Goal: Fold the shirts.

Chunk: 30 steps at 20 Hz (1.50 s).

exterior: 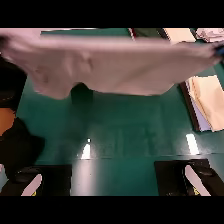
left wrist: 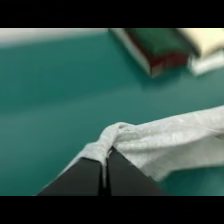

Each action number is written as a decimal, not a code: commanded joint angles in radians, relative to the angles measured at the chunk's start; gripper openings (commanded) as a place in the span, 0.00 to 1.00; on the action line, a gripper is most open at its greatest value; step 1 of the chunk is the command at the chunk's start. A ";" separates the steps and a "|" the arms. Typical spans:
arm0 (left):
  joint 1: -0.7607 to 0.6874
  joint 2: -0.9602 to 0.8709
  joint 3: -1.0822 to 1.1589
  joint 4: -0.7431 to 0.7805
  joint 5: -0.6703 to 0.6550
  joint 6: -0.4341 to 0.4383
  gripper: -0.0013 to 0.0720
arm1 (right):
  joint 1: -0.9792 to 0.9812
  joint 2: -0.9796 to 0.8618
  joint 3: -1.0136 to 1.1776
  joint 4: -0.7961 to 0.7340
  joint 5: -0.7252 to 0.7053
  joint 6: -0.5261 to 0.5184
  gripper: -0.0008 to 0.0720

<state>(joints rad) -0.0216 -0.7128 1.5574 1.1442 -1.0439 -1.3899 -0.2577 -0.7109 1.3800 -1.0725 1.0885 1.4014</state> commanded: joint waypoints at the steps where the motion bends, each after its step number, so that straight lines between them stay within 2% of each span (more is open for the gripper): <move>1: 0.001 0.052 0.274 0.031 0.015 -0.024 0.04 | -0.091 0.046 0.253 -0.002 0.061 -0.013 0.03; 5: 0.001 0.050 0.345 0.073 0.026 -0.043 0.04 | -0.160 0.003 0.402 0.001 0.200 -0.012 0.03; 9: 0.001 -0.065 0.301 0.110 -0.109 -0.076 0.04 | -0.150 -0.132 0.500 0.008 0.349 0.016 0.03; 12: 0.001 -0.226 0.228 0.108 -0.222 -0.076 0.04 | -0.046 -0.254 0.452 -0.003 0.382 0.023 0.03; 14: 0.001 -0.342 0.146 0.102 -0.253 -0.076 0.04 | 0.040 -0.338 0.366 -0.058 0.378 0.053 0.03; 18: 0.001 -0.586 -0.028 0.098 -0.232 -0.074 0.05 | 0.183 -0.555 0.189 -0.271 0.365 0.099 0.03; 22: 0.001 -0.813 -0.074 0.090 -0.113 -0.013 0.04 | 0.202 -0.792 0.154 -0.252 0.288 0.099 0.03; 26: 0.001 -0.879 -0.073 0.087 0.050 0.005 0.05 | 0.202 -0.961 0.298 -0.245 0.246 0.099 0.03; 28: 0.008 -0.877 -0.054 0.086 0.028 0.004 0.05 | 0.202 -0.990 0.365 -0.246 0.261 0.096 0.03; 30: 0.015 -0.877 -0.042 0.089 -0.077 0.011 0.05 | 0.202 -0.979 0.378 -0.249 0.297 0.064 0.03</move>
<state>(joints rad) -0.0139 -1.5730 1.5040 1.2312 -1.0664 -1.3922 -0.0586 -1.6543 1.7103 -1.3163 1.3590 1.4937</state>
